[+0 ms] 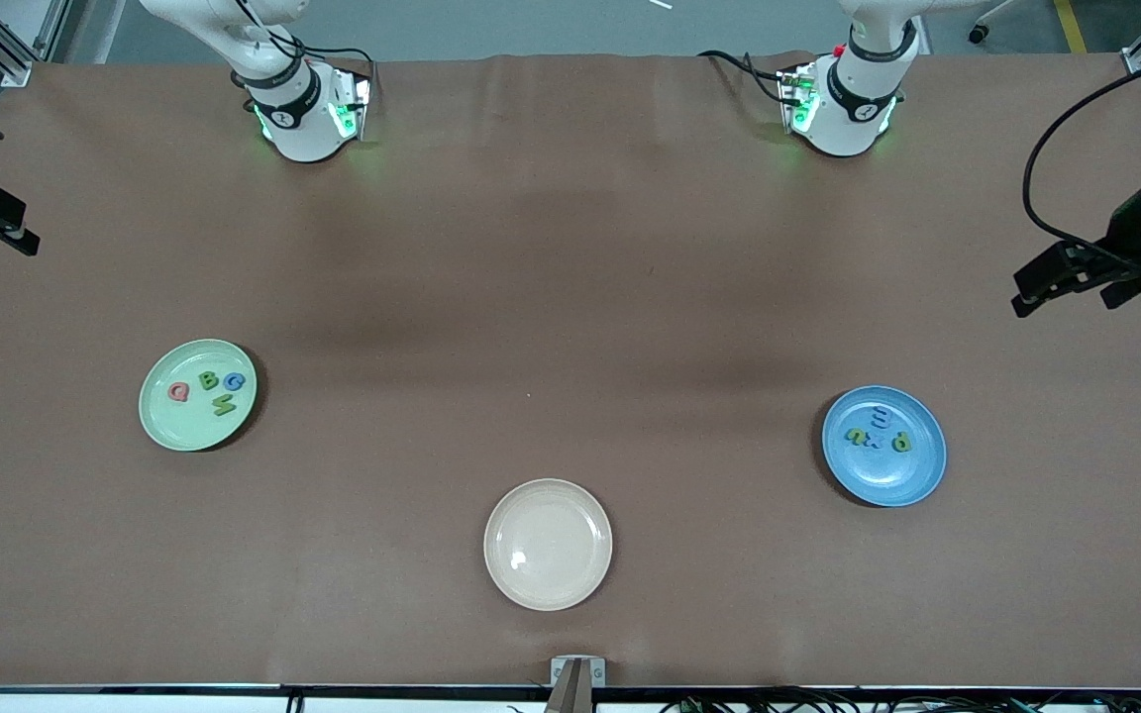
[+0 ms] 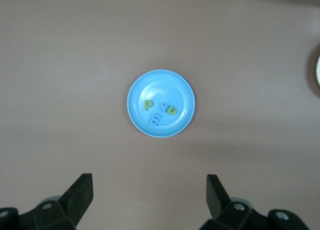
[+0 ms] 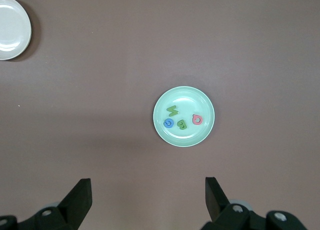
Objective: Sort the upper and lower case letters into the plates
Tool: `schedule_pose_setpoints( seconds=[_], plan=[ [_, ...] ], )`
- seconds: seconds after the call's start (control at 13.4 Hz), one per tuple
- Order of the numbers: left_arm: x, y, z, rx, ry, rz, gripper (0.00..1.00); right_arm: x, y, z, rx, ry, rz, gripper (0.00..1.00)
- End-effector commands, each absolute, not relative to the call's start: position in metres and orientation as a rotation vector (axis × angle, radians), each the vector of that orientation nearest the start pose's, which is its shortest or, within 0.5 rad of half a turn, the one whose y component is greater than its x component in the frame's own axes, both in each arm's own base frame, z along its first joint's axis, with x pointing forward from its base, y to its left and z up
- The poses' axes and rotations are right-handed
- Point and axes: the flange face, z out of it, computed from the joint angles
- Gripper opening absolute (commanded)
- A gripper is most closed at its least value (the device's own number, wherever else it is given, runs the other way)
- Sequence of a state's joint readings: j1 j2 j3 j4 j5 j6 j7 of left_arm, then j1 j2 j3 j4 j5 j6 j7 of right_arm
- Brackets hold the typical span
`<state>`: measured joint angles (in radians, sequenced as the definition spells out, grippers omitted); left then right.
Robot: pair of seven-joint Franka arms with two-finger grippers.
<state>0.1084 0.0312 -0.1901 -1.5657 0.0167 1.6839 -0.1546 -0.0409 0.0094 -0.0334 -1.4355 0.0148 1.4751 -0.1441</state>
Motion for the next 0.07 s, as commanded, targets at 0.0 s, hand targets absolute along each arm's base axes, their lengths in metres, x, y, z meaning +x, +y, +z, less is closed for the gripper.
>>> schedule_pose_setpoints(
  seconds=[0.0],
  plan=[
    [0.5641,-0.0501,0.6312,-3.141,-0.060,-0.107,1.00,0.5470,-0.0427,0.6786,-3.144,-0.087,-0.053,1.00]
  ],
)
